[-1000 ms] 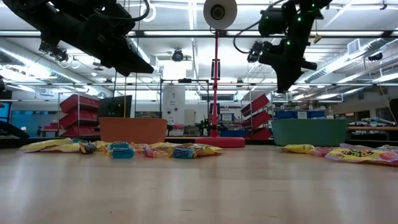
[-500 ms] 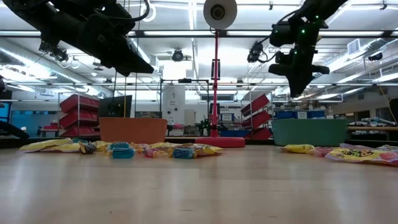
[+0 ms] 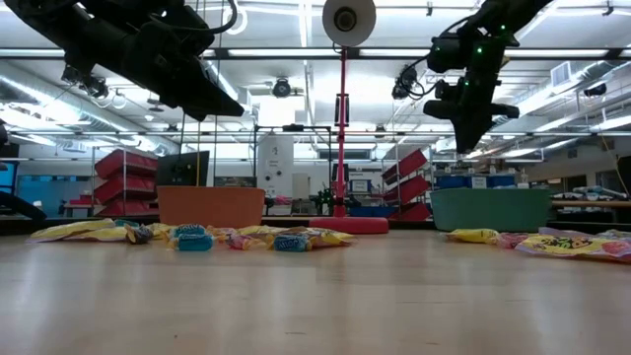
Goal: Sort candy
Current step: Put the small blue candy into the green bin
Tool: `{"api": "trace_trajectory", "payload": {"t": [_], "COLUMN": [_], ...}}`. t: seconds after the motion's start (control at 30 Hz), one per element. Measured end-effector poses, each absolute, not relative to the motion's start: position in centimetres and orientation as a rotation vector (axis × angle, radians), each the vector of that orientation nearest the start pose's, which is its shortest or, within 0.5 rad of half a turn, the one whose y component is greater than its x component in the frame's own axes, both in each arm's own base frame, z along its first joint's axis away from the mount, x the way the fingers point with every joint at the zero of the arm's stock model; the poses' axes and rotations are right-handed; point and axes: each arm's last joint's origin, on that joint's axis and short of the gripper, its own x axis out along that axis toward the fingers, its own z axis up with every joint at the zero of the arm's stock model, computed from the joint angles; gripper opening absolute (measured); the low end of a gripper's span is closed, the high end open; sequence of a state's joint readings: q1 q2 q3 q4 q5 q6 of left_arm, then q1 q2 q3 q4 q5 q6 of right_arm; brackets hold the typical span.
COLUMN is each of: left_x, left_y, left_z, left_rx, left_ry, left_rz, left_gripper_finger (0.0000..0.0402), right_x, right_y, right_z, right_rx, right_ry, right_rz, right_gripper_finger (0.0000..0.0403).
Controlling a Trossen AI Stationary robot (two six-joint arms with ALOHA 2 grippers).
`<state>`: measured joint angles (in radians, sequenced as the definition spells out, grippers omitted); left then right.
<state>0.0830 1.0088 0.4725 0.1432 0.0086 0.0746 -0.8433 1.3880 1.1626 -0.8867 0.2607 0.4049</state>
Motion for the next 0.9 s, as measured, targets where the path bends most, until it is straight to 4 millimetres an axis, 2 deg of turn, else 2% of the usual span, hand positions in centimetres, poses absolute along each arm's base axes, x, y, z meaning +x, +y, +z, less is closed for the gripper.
{"api": "trace_trajectory", "payload": {"t": [0.53, 0.77, 0.9], "left_x": [20.9, 20.9, 20.9], "left_y": [1.7, 1.7, 1.7], "left_z": [21.6, 21.6, 21.6], "left_rx": [0.055, 0.055, 0.055], "left_ry": [0.396, 0.396, 0.396], "left_rz": [0.059, 0.059, 0.059], "left_gripper_finger": [0.0023, 0.0023, 0.0023], "right_x": [17.6, 18.4, 19.1], "right_y": [-20.1, -20.7, -21.5], "right_z": [28.0, 24.8, 23.7], "right_rx": [0.687, 0.704, 0.706], "right_ry": [0.891, 0.960, 0.964], "right_rz": [-1.215, -1.207, -1.208], "right_gripper_finger": [0.0052, 0.0052, 0.0052]}}
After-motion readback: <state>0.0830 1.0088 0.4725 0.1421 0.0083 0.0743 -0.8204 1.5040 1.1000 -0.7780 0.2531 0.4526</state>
